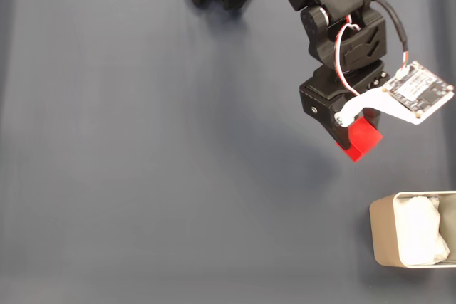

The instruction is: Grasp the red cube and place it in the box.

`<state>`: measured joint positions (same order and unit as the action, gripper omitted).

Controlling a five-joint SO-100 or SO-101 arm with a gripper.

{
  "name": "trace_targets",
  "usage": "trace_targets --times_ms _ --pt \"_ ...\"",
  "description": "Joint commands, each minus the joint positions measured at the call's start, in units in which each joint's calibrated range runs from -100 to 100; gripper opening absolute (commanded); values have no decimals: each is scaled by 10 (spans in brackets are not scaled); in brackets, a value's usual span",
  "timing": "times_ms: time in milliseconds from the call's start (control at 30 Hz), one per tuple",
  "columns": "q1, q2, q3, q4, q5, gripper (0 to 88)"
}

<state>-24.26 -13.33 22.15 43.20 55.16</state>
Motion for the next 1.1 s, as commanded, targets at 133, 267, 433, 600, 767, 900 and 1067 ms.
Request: trace_targets --times_ms 133,267,433,600,767,900,1067 --pt "17 -13 -132 25 -5 21" --pt "19 14 -188 28 -15 21" --pt "20 48 -253 29 -24 21" --pt "20 89 -318 35 -26 23" --pt "15 127 -365 35 -28 24" --pt "13 161 -403 35 -30 24" --pt "11 203 -457 35 -31 24"
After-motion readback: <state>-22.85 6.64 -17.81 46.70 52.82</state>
